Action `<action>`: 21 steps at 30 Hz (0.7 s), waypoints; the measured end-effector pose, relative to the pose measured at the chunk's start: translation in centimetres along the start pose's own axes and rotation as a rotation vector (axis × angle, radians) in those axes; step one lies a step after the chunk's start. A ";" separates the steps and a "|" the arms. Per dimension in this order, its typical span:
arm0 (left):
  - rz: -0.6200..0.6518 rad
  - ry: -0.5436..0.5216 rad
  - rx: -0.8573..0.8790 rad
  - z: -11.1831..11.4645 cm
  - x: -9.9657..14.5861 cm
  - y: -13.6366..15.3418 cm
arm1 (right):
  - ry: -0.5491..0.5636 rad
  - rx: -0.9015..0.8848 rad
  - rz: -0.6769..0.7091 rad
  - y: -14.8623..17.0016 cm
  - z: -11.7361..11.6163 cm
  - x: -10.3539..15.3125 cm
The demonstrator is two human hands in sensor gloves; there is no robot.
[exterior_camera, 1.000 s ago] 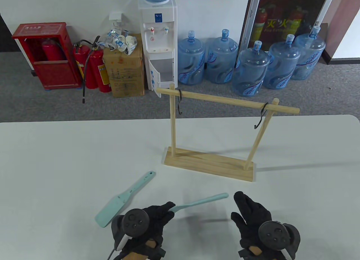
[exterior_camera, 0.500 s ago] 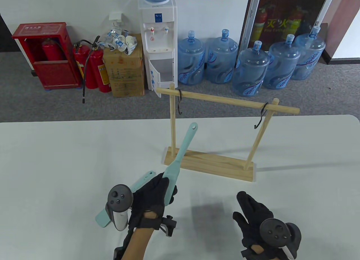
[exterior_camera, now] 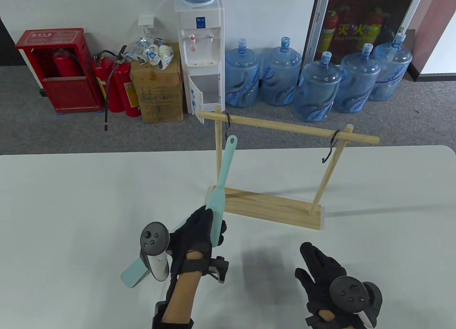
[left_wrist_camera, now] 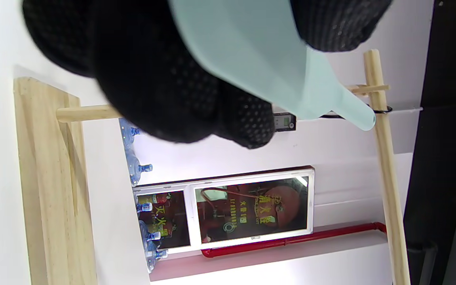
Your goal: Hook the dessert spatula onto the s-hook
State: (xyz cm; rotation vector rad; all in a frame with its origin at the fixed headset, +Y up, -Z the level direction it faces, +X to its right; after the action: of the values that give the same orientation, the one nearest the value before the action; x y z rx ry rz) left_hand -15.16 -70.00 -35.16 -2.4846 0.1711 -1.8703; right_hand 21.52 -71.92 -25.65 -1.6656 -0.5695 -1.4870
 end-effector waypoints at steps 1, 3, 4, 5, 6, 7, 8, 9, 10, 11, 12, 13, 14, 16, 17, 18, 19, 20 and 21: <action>-0.008 0.000 -0.002 0.0 -0.1 0.2 | -0.001 0.000 0.000 0.0 0.0 0.0; -0.016 -0.004 -0.010 -0.2 -0.3 0.5 | -0.004 -0.003 -0.001 0.0 0.0 0.0; -0.019 -0.005 -0.008 -0.2 -0.4 0.7 | -0.005 -0.004 -0.001 0.1 0.0 0.0; -0.025 -0.003 -0.006 -0.2 -0.4 0.8 | -0.006 -0.003 -0.002 0.1 0.0 0.0; -0.030 0.002 -0.007 -0.2 -0.5 1.0 | -0.007 -0.003 -0.002 0.1 0.0 0.0; -0.035 0.004 -0.008 -0.2 -0.5 1.1 | -0.008 -0.004 -0.002 0.1 -0.1 0.0; -0.038 0.001 -0.013 -0.2 -0.5 1.2 | -0.008 -0.005 -0.002 0.1 -0.1 0.0; -0.045 0.001 -0.016 -0.1 -0.5 1.4 | -0.008 -0.004 -0.001 0.1 -0.1 0.0; -0.051 0.004 -0.016 -0.1 -0.6 1.5 | -0.008 -0.004 0.000 0.1 -0.1 0.0; -0.063 0.002 -0.018 -0.1 -0.6 1.7 | -0.009 -0.003 0.001 0.1 -0.1 0.0; -0.074 0.004 -0.019 0.0 -0.7 1.9 | -0.009 -0.004 0.001 0.1 -0.1 0.0; -0.100 0.016 -0.020 0.1 -0.8 2.2 | -0.009 -0.006 0.002 0.1 -0.1 0.0; -0.119 0.039 -0.016 0.3 -0.9 2.5 | -0.009 -0.008 0.003 0.1 -0.1 0.0; -0.143 0.050 -0.010 0.5 -1.1 3.0 | -0.010 -0.009 0.002 0.1 -0.2 0.0; -0.166 0.060 -0.007 0.7 -1.2 3.4 | -0.012 -0.010 0.002 0.1 -0.2 0.0; -0.191 0.070 -0.004 0.8 -1.3 3.8 | -0.013 -0.011 0.002 0.1 -0.2 0.0; -0.232 0.087 0.007 1.1 -1.5 4.4 | -0.015 -0.013 0.002 0.2 -0.2 0.0; -0.274 0.102 0.024 1.4 -1.7 5.0 | -0.016 -0.014 0.001 0.2 -0.2 0.0; -0.301 0.111 0.031 1.6 -1.9 5.5 | -0.017 -0.015 0.001 0.2 -0.2 0.0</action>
State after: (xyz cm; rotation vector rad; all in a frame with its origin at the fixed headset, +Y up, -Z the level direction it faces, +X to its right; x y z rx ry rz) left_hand -14.53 -75.30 -37.89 -2.5028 -0.2428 -2.1003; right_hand 21.49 -72.19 -25.73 -1.6909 -0.5676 -1.4810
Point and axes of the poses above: the tracker on the back of each hand, its own y axis roughly to the little-finger side, its own x axis roughly from the fingertips to the wrist, z = x × y, the point moved 2 cm from there along -x, roughly from the wrist to the fingertips, and after that the axes turned 12 degrees about -y, right-handed, at the moved point
